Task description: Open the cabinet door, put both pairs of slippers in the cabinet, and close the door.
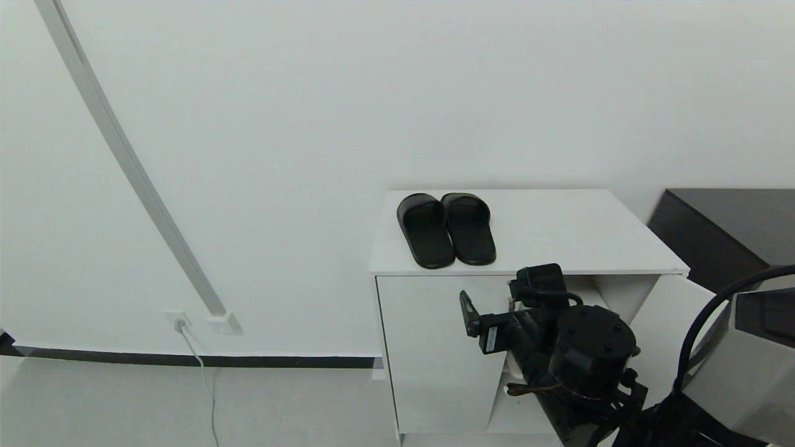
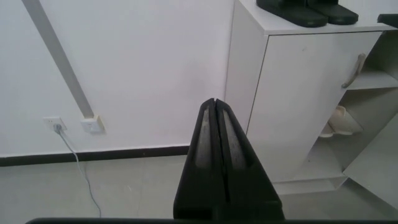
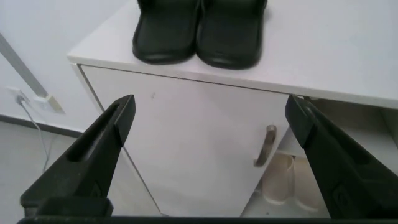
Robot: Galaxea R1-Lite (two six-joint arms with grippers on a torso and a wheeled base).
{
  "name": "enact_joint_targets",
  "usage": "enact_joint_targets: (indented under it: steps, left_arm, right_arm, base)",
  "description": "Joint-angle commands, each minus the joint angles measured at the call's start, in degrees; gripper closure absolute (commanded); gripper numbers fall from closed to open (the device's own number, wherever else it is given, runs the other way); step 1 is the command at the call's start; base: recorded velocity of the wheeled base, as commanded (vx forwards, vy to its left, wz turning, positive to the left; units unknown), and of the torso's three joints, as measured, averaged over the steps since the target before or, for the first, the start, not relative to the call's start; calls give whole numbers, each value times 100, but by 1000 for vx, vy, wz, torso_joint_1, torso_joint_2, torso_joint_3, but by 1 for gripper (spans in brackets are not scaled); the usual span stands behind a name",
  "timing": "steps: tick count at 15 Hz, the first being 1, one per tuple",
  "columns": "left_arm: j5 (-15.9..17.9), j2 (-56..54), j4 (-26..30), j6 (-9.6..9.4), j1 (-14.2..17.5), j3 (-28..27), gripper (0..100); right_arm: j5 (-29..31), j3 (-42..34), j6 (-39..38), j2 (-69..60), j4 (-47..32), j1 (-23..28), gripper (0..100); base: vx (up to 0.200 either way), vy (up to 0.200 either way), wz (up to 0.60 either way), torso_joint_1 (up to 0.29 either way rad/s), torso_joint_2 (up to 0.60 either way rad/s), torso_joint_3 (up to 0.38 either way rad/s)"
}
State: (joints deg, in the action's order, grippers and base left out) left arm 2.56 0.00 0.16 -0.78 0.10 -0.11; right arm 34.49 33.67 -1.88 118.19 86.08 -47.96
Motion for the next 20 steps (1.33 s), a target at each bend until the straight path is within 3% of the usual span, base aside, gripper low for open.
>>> enact_joint_targets:
  steps: [1,4,6,10,15,20]
  left_arm:
    - [-1,0,2,-1,-1,2,100]
    - [-1,9,2,-1,-1,2,100]
    - [-1,0,2,-19,-1,2,100]
    - [-1,0,2,-10,-1,2,100]
    - [-1,0,2,-19,-1,2,100]
    - [8,9,2,-19,-1,2,100]
  right_arm:
    - [-30,17,73,20,-3,15,0]
    - [-390,430,390,-33,-223,58,0]
    - [-390,1230,188,-323,-1664,76,0]
    - [-293,3392,-981,-745,-5039,6,0]
    - [-179,3629,-1016,-516,-5233,-29,0]
    - [-179,3014,-1087,-498,-4793,-21,0]
  base:
    - [0,0,0,41,-61,-41]
    - [0,0,0,0,0,0]
    - [0,0,0,0,0,0]
    - [0,0,0,0,0,0]
    - [80,0,0,2,2,2]
    - [200,0,0,0,-2,1]
